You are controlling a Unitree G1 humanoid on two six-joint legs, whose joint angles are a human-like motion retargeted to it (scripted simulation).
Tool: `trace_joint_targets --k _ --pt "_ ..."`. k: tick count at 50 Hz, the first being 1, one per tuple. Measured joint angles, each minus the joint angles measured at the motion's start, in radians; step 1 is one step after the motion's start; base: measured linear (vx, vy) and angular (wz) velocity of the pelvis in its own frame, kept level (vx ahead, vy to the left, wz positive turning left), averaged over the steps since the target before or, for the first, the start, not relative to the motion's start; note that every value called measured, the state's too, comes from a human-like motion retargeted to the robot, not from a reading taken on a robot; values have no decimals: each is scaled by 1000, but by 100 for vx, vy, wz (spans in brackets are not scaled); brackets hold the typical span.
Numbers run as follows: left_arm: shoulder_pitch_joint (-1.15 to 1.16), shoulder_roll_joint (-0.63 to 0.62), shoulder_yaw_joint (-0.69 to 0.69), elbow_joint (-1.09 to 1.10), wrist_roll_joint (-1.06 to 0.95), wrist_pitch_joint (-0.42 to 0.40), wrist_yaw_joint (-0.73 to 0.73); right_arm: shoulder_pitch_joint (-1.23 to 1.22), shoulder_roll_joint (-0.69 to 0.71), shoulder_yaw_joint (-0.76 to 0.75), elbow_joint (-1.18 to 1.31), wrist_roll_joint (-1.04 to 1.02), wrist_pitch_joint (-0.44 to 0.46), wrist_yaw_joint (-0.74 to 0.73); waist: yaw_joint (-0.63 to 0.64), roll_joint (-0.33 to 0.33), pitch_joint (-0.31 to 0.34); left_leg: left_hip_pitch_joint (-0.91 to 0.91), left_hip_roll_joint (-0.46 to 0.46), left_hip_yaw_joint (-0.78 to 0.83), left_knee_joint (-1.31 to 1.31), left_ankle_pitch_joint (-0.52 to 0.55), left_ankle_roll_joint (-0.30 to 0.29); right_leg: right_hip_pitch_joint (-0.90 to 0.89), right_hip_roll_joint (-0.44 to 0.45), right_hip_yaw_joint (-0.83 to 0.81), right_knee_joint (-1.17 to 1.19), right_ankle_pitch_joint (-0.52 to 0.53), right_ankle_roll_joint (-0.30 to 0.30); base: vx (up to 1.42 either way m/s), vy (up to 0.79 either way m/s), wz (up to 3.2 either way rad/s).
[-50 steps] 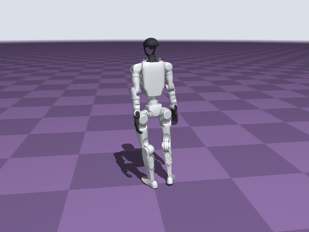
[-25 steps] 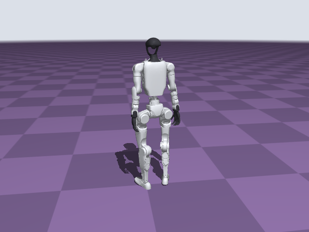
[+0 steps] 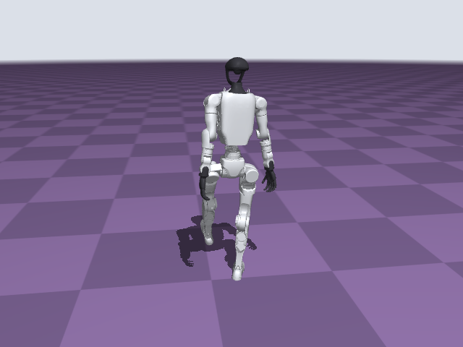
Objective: In place motions
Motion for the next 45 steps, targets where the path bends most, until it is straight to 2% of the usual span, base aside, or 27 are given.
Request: trace_joint_targets --k 3,7,12,18,22,25,30,32,35,37,38,40,42,45 --pt "20 -5 14 31 -3 11 10 -9 11 7 -25 7 -7 12 39 8 30 -72 -9 19 -62 -1 -65 29 -7 32 3 1 -8 2 10 -60" --pt "41 -12 31 64 -4 23 29 -21 22 23 -45 11 -14 33 69 7 49 -148 -29 34 -85 1 -70 46 -39 43 7 5 -1 3 17 -38" --pt "48 -15 42 79 -7 31 33 -38 38 45 -53 -3 -15 40 88 -2 72 -151 -4 25 -68 -6 -70 48 -48 60 20 13 -2 -1 0 -20" --pt "54 -8 40 59 5 26 28 -9 46 28 -45 -21 -16 35 54 2 1 -73 37 1 -43 -2 -63 13 -19 36 4 13 -11 1 -4 23" --pt "42 -7 36 42 0 20 18 16 35 0 -12 -20 -6 23 0 3 -60 11 37 -31 10 7 0 -19 -28 -5 -3 16 4 3 8 68" --pt "27 -8 31 22 -3 12 7 27 23 -24 17 -12 4 6 -50 -4 -99 83 31 -66 81 20 74 -44 -50 -36 -6 23 18 1 12 81" --pt "12 -7 23 -2 -2 -1 4 49 7 -51 48 -6 19 -8 -148 -24 -174 221 33 -80 211 29 235 -84 -100 -84 -8 40 41 7 16 73" --pt "9 -7 21 -5 -3 -3 1 54 4 -56 52 -1 22 -15 -170 -24 -194 308 49 -46 198 30 265 -95 -109 -85 -4 51 47 9 15 17" --pt "2 -7 23 -4 1 -3 -4 55 0 -57 52 7 25 -16 -179 8 -219 440 105 110 46 -97 184 -110 -78 -69 3 69 47 11 22 -24" --pt "0 -8 24 3 5 0 -8 57 2 -54 52 11 30 -15 -205 41 -245 470 95 120 -85 -44 169 -118 -52 -76 4 81 48 13 19 21" --pt "-2 -7 24 9 7 4 -13 58 5 -49 52 16 35 -14 -240 51 -261 472 89 74 -114 -24 156 -120 -52 -101 3 87 48 8 15 74" --pt "-18 -3 32 18 12 8 -19 44 16 -26 52 41 48 -13 -281 52 -287 446 92 64 -140 2 120 -142 -69 -130 5 99 50 -4 16 48" --pt "-35 6 26 5 13 4 -16 26 33 -9 52 70 50 -17 -268 57 -282 440 89 117 -149 5 140 -157 -65 -111 9 110 48 -12 19 -17" --pt "-65 30 -11 -30 17 -4 -30 6 54 11 52 98 32 1 -241 31 -243 425 60 21 -114 18 173 -140 -82 -124 7 126 33 -2 13 -8"
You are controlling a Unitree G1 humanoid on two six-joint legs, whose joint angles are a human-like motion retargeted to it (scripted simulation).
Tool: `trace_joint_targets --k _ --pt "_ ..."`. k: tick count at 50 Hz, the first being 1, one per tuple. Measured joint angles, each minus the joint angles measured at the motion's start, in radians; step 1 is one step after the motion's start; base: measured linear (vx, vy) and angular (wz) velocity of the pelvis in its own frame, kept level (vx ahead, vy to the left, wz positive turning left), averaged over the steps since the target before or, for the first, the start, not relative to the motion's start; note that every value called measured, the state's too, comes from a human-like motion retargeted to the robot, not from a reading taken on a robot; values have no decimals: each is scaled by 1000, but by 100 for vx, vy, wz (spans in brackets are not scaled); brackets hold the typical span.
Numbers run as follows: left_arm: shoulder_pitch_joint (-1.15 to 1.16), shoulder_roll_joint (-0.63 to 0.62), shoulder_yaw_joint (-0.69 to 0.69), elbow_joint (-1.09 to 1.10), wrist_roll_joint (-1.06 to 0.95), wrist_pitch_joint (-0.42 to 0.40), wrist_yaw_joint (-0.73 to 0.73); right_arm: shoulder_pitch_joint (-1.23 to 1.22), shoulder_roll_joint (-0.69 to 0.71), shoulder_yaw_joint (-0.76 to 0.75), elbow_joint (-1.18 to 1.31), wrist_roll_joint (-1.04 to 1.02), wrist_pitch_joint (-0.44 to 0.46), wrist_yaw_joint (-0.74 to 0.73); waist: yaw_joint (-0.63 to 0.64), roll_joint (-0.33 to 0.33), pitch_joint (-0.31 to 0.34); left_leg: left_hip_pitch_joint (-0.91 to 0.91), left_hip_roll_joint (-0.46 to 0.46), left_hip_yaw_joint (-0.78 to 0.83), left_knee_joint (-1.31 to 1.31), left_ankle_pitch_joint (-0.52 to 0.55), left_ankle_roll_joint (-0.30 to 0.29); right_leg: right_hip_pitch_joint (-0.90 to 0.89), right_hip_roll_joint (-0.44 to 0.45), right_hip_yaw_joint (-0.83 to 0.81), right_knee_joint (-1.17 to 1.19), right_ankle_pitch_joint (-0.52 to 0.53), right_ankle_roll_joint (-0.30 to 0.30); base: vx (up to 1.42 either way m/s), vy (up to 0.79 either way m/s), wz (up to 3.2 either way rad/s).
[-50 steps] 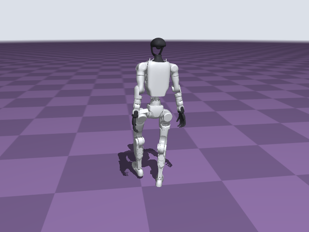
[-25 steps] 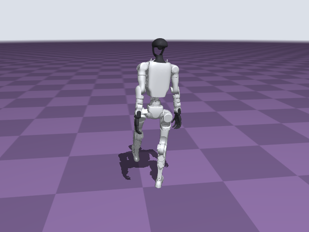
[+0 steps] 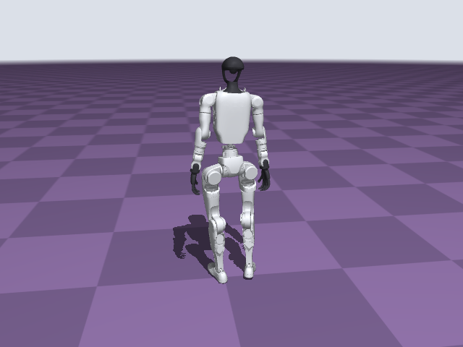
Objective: In place motions
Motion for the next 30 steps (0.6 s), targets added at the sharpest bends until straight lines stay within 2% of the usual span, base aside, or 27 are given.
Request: trace_joint_targets --k 5,10,13,22,27,30 --pt "-17 15 -11 -32 -32 -5 -4 -38 36 47 -36 -54 -31 32 99 -39 39 42 -14 51 -11 4 20 13 -15 25 9 21 -14 0 9 -43" --pt "-4 9 31 16 -59 16 -8 -45 63 96 -135 -143 -69 64 74 -51 25 28 -28 36 -4 15 33 19 -26 14 7 34 1 2 10 17" --pt "5 8 46 40 -46 24 11 -46 69 105 -173 -140 -79 80 64 -62 25 23 -39 27 2 19 40 24 -38 7 5 42 6 1 12 33" --pt "54 -26 80 74 -49 33 43 -28 40 83 -219 -101 -99 129 189 -78 62 70 -88 43 8 28 95 47 -75 44 32 101 3 3 19 -27" --pt "73 -31 88 121 -51 51 49 -12 15 47 -194 -106 -95 101 199 -67 55 72 -109 16 20 44 117 33 -105 36 133 180 48 3 26 15" --pt "69 -29 87 135 -43 54 54 -17 3 14 -152 -90 -76 65 222 -45 51 63 -90 19 25 54 123 -32 -119 39 308 301 64 -4 18 -30"
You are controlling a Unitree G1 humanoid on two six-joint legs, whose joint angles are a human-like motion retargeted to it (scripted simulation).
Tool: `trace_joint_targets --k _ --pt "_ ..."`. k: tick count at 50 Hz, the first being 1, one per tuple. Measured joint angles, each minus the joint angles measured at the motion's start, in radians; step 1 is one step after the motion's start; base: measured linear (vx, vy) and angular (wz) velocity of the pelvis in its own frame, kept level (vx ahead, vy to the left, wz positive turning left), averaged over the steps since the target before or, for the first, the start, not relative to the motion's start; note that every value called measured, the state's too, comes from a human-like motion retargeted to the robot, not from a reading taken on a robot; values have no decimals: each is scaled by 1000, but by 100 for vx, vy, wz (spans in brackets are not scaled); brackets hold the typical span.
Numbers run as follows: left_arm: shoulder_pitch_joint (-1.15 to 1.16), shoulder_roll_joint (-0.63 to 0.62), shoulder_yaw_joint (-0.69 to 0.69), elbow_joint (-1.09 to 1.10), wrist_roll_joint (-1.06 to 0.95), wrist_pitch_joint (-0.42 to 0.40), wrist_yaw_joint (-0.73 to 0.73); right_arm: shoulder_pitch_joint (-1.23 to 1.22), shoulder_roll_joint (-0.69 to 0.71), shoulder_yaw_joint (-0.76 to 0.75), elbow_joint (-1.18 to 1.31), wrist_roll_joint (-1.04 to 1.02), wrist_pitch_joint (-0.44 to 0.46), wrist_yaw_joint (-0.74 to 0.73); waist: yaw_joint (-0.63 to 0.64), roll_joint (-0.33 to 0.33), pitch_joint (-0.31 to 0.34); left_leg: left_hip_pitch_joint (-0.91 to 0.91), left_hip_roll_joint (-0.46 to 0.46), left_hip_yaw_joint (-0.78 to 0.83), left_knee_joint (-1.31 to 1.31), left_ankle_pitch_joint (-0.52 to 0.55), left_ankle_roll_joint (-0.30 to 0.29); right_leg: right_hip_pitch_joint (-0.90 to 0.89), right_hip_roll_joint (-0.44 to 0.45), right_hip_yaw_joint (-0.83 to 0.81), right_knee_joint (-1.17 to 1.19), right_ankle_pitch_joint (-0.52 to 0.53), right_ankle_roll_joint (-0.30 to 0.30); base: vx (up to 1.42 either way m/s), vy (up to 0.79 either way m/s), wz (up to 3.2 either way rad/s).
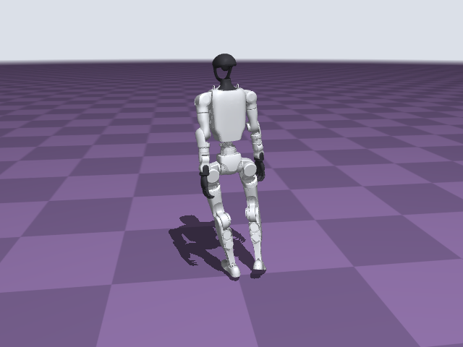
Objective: In place motions
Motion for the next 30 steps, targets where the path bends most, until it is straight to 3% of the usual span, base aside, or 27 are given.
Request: trace_joint_targets --k 3,5,8,10,12,15,20,24,30 --pt "-19 11 -8 6 0 -2 13 -13 -3 -31 32 32 15 -31 -28 32 36 10 33 -2 7 11 6 -116 -3 69 269 171 -61 -9 18 15" --pt "-29 24 -22 9 -3 -3 23 -8 -1 -48 43 68 14 -47 -65 32 67 29 37 0 7 21 6 -170 -22 76 377 170 -75 -4 14 83" --pt "-56 45 -44 17 7 11 33 20 4 -87 59 111 0 -46 -121 38 112 55 54 -28 10 34 0 -250 -44 31 348 34 -188 -6 2 86" --pt "-72 49 -56 14 8 17 42 43 5 -110 76 134 -10 -49 -141 54 134 60 77 -48 16 39 -1 -321 -38 33 266 -111 -306 -6 4 84" --pt "-87 42 -72 1 -6 11 36 63 -6 -125 93 148 -11 -57 -190 68 165 81 57 -90 25 37 31 -384 -105 65 223 -307 -381 11 54 131" --pt "-125 42 -80 -24 -31 4 2 63 -21 -127 111 145 -2 -64 -251 72 215 111 -8 -99 22 27 125 -515 -261 204 214 -557 -381 28 107 71" --pt "-160 36 -100 -53 -39 1 -23 76 -25 -129 150 132 13 -71 -339 53 274 142 -26 -126 8 50 154 -706 -432 346 307 -720 -381 13 49 40" --pt "-186 39 -113 -68 -44 1 -41 69 -13 -126 152 133 18 -71 -369 21 291 145 -46 -153 9 55 154 -765 -451 413 389 -689 -381 -7 -8 35" --pt "-166 43 -111 -76 -10 -6 -39 67 -8 -119 151 127 5 -61 -324 25 249 124 -26 -139 14 48 133 -601 -292 380 300 -446 -381 -14 -29 -11"
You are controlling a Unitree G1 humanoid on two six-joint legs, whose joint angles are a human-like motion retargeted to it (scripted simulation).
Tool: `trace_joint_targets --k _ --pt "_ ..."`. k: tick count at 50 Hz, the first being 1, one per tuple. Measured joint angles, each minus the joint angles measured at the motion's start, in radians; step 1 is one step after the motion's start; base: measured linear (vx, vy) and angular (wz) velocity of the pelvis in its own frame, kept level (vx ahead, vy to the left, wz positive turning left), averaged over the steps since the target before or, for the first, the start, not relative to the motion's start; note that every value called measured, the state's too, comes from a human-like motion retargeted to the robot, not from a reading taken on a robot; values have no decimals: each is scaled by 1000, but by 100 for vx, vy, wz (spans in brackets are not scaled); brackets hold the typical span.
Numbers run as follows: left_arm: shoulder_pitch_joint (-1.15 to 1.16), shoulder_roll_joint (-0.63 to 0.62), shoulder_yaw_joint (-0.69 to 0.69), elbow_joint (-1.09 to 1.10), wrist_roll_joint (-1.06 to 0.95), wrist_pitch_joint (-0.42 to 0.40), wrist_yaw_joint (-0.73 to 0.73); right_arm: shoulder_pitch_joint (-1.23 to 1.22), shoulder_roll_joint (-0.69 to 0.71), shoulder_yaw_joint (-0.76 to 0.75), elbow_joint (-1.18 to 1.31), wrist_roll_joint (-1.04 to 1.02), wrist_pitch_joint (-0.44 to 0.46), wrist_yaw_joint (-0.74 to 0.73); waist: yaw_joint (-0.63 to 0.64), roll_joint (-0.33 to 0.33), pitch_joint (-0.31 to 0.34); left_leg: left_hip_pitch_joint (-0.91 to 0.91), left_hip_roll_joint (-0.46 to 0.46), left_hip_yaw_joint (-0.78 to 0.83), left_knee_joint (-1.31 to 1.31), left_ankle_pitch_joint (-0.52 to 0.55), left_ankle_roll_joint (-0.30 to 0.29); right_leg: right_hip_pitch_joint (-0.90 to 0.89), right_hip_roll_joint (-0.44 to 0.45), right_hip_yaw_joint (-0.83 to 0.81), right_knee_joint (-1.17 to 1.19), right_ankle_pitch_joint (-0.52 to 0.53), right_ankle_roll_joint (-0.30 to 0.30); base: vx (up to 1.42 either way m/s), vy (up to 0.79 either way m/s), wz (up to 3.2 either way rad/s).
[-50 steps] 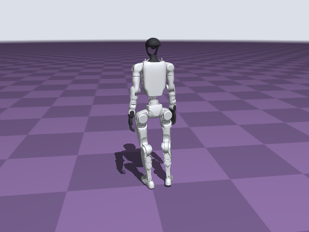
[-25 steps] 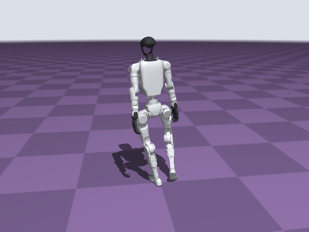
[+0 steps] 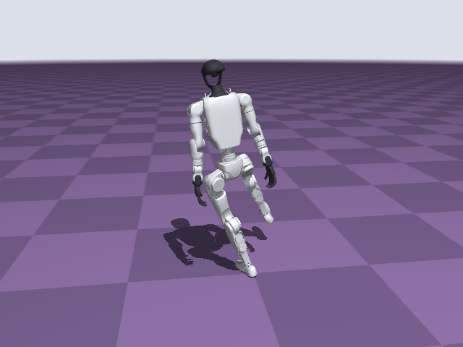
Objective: In place motions
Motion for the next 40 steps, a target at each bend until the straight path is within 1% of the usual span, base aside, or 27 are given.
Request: trace_joint_targets --k 5,7,8,10,11,13,14,15,16,17,18,19,20,22,24,27,30,33,35,37,40 --pt "56 -15 25 28 8 8 1 7 -7 13 -8 0 -4 1 79 -10 -45 3 50 11 -2 -6 -69 260 166 -165 -159 148 0 -8 -61 -46" --pt "93 -18 45 38 6 11 16 10 0 28 -17 -4 -7 1 120 -10 -76 -4 102 32 -12 -6 -110 361 271 -235 -254 224 7 -8 -66 -116" --pt "107 -15 58 43 5 13 22 5 4 37 -23 -7 -9 2 152 -13 -93 -13 117 53 -14 -10 -122 405 319 -248 -308 271 30 -1 -43 -133" --pt "146 -21 72 50 1 16 34 7 6 51 -42 -15 -17 -2 180 -22 -132 -26 104 68 -21 -14 -123 497 350 -279 -378 344 124 6 -18 -96" --pt "149 -14 85 65 -2 21 38 -6 6 57 -53 -21 -15 5 201 -40 -142 -29 87 85 -21 -19 -121 534 354 -274 -389 374 175 8 -10 -86" --pt "159 -3 104 92 -9 28 45 -24 9 71 -79 -33 -17 17 231 -69 -164 -41 54 107 -23 -26 -116 609 363 -264 -417 417 299 7 -10 -83" --pt "164 1 110 103 -12 28 47 -30 12 79 -94 -38 -19 23 241 -77 -174 -47 44 113 -23 -28 -115 644 369 -269 -430 389 347 7 -8 -57" --pt "169 4 114 114 -16 29 48 -37 15 87 -108 -43 -21 29 249 -84 -182 -52 36 118 -23 -31 -115 679 377 -280 -443 339 385 6 -10 -46" --pt "177 3 115 118 -18 29 51 -40 16 95 -119 -49 -25 31 255 -86 -193 -59 31 122 -24 -34 -115 708 372 -328 -477 308 392 6 -12 -38" --pt "184 4 116 121 -19 29 54 -45 19 104 -130 -56 -29 35 260 -88 -202 -63 27 125 -24 -37 -116 733 368 -385 -516 278 381 6 -15 -28" --pt "186 6 119 125 -21 29 56 -51 22 113 -143 -65 -30 43 262 -88 -206 -63 27 127 -22 -42 -118 751 368 -463 -565 250 335 6 -16 -31" --pt "186 6 121 127 -21 29 58 -56 25 122 -155 -75 -31 50 268 -88 -212 -65 30 134 -23 -47 -122 754 371 -463 -594 239 316 5 -18 -40" --pt "187 5 124 126 -22 30 60 -62 29 131 -165 -85 -33 55 276 -87 -219 -68 34 145 -25 -51 -127 751 376 -422 -613 236 310 2 -18 -69" --pt "178 -2 130 119 -24 29 61 -74 35 146 -184 -104 -36 65 304 -74 -242 -88 57 174 -29 -58 -139 705 361 -394 -597 235 322 -3 -14 -76" --pt "170 -16 133 103 -33 26 56 -84 38 163 -200 -119 -40 71 297 -71 -250 -101 61 174 -32 -59 -149 680 370 -380 -591 230 316 -5 -15 -18" --pt "141 -36 123 74 -55 19 40 -100 40 185 -223 -136 -45 76 252 -59 -225 -103 69 163 -35 -55 -161 673 389 -372 -578 223 320 -6 -17 33" --pt "99 -42 92 46 -53 18 18 -94 40 188 -236 -141 -52 72 205 -45 -210 -106 81 147 -37 -52 -177 677 394 -401 -568 214 334 -3 -17 51" --pt "66 -45 62 4 -29 15 -2 -71 34 171 -202 -137 -47 59 189 -36 -218 -114 91 130 -40 -53 -193 671 398 -401 -567 204 344 2 -14 37" --pt "53 -50 45 -29 -32 2 -19 -59 28 157 -157 -136 -33 46 190 -35 -225 -117 96 123 -42 -56 -202 672 406 -404 -578 194 339 2 -17 15" --pt "40 -54 38 -54 -47 -13 -37 -52 21 142 -106 -137 -15 34 189 -33 -227 -117 102 123 -43 -62 -210 674 415 -407 -588 181 333 0 -20 1" --pt "24 -56 39 -74 -65 -19 -59 -38 8 118 -42 -143 3 18 182 -27 -231 -117 118 125 -45 -72 -226 673 427 -404 -592 160 339 1 -22 4"
